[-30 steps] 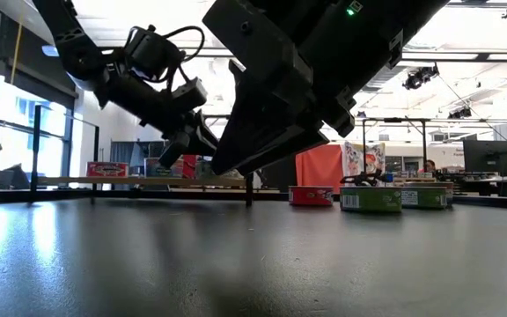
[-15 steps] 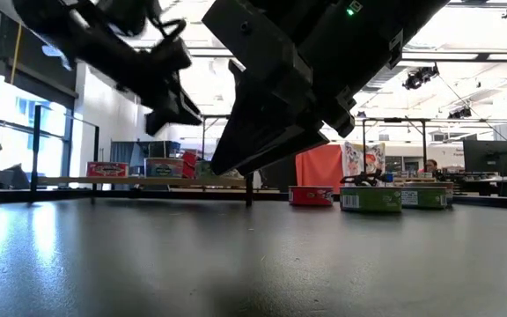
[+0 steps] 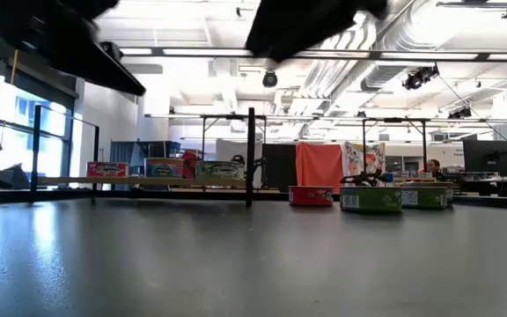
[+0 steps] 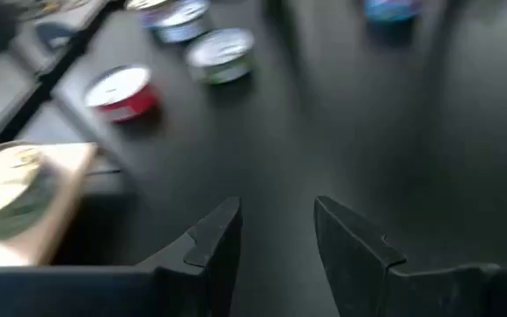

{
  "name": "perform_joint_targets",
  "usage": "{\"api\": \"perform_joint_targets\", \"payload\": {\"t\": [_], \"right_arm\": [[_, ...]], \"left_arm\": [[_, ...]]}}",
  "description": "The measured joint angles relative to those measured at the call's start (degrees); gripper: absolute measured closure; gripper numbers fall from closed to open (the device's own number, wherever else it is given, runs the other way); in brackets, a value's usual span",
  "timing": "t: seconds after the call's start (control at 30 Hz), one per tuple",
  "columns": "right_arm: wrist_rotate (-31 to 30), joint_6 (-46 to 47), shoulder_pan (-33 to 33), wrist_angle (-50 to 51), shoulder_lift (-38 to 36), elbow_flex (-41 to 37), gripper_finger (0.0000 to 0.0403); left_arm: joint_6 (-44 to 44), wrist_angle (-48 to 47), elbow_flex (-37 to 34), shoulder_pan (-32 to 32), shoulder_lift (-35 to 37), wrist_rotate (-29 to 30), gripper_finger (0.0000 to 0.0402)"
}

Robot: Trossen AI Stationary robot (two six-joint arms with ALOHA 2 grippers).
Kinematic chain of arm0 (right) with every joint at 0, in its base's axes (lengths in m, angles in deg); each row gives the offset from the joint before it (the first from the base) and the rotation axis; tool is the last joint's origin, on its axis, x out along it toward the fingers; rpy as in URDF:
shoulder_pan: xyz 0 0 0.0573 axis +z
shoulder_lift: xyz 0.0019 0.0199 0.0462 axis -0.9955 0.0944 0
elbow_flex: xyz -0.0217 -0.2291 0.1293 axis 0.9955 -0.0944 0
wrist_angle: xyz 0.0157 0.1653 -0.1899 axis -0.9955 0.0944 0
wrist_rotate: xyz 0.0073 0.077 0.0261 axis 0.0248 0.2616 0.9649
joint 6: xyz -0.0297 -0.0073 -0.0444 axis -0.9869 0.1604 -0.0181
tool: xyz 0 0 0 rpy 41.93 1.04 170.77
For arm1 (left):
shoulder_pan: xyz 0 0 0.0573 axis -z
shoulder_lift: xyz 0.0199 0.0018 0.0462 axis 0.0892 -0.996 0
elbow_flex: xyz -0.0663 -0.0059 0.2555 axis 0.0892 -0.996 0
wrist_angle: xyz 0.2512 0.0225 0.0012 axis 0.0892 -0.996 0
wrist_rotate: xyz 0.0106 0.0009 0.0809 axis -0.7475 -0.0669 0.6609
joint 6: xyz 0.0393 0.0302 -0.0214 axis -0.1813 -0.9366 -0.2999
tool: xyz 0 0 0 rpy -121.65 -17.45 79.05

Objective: Stack canned seafood by type on shelf
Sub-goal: Put the pink blue tuna can on the shelf aligned with the other pink blue tuna can

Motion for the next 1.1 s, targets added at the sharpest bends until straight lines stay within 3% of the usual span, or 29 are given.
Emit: {"api": "perform_joint_targets", "payload": {"t": [0.23, 0.3, 0.4, 0.47, 0.7, 0.87, 1.1], "right_arm": [[-3.1, 14.0, 8.2, 24.6, -0.1, 9.0, 0.0238], [0.3, 24.6, 10.6, 34.1, 0.0, 9.9, 0.0238], [10.7, 37.3, 14.2, 40.7, -0.1, 9.2, 0.0238], [15.7, 37.9, 16.5, 38.4, 0.0, 7.6, 0.0238], [15.9, 43.7, 22.6, 19.7, 0.0, -1.4, 0.0237], [16.5, 47.5, 23.9, 16.0, 0.0, -6.8, 0.0222], [16.5, 43.7, 24.2, 15.8, 0.0, -11.4, 0.0167]], "left_arm": [[-0.9, 19.9, -6.7, 9.4, -3.5, 0.3, 0.0264], [-1.3, 24.9, -7.9, 10.7, -5.1, 0.4, 0.0264], [-1.7, 28.9, -8.8, 11.9, -7.1, 0.4, 0.0264], [-1.7, 29.7, -8.9, 12.1, -8.5, 0.4, 0.0264], [-1.7, 32.3, -8.9, 12.0, -13.2, 1.0, 0.0264], [-2.9, 34.6, -8.9, 11.9, -15.2, 1.3, 0.0264], [-3.2, 34.9, -8.9, 11.7, -15.6, 1.3, 0.0264]]}}
